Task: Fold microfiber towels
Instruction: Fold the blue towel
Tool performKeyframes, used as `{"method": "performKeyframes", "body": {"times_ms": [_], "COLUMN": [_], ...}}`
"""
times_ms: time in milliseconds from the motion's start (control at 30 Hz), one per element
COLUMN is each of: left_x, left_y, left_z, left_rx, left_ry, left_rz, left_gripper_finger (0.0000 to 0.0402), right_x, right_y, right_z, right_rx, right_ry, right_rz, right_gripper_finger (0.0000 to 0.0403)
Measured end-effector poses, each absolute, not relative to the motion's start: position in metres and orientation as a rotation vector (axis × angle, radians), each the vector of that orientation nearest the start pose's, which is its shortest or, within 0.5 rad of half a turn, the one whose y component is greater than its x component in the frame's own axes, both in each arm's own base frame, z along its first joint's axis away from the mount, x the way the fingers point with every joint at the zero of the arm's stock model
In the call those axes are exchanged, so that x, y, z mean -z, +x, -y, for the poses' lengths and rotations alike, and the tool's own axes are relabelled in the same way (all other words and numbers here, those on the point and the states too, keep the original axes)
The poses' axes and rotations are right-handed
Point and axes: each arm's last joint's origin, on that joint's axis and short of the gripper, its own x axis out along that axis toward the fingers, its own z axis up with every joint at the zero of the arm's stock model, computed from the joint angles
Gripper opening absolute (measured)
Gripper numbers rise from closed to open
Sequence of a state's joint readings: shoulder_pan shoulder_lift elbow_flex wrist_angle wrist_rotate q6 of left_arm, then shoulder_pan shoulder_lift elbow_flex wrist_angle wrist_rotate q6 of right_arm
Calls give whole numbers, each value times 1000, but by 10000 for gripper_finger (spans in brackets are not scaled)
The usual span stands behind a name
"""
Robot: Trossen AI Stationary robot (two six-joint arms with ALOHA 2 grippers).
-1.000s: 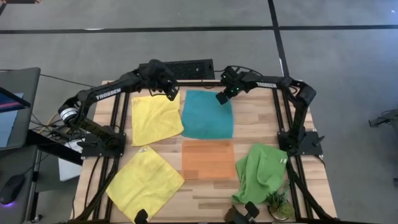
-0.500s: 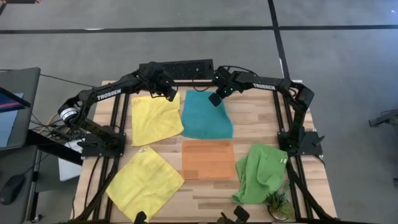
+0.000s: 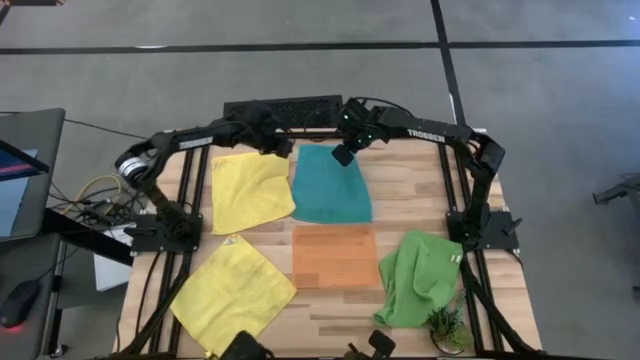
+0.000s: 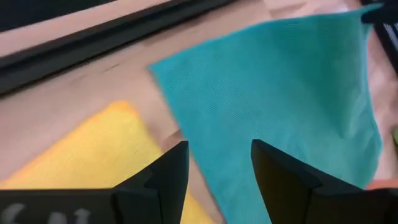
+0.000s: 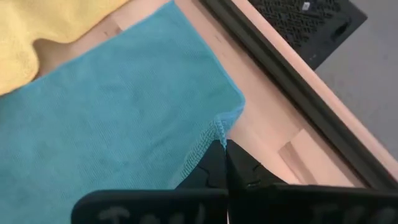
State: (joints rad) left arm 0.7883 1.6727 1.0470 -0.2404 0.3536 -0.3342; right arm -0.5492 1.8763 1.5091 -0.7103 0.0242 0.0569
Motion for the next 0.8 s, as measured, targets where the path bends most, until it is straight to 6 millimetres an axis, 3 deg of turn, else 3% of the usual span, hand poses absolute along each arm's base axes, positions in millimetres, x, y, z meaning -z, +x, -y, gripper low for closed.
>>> {"method": "performKeyframes", "body": {"times_ms": [100, 233, 467, 800], "left_x": [-186, -185, -178, -139], "left_y": [257, 263, 268, 279], "left_z": [-245, -263, -296, -312], "left_rx": [-421, -381, -447, -452], "left_ry": [-710, -649, -780, -832], "left_rz": [-691, -711, -756, -848], "left_gripper_finger": [167, 167, 167, 167], "right_x": [-242, -252, -270, -272], "right_y": [340, 344, 349, 350], "right_z": [204, 199, 196, 197], "right_rx": [519, 499, 493, 495], "right_ry": [296, 285, 270, 268], "right_rz": [-1046, -1050, -1015, -1005], "right_gripper_finger": [2, 2, 2, 2]}}
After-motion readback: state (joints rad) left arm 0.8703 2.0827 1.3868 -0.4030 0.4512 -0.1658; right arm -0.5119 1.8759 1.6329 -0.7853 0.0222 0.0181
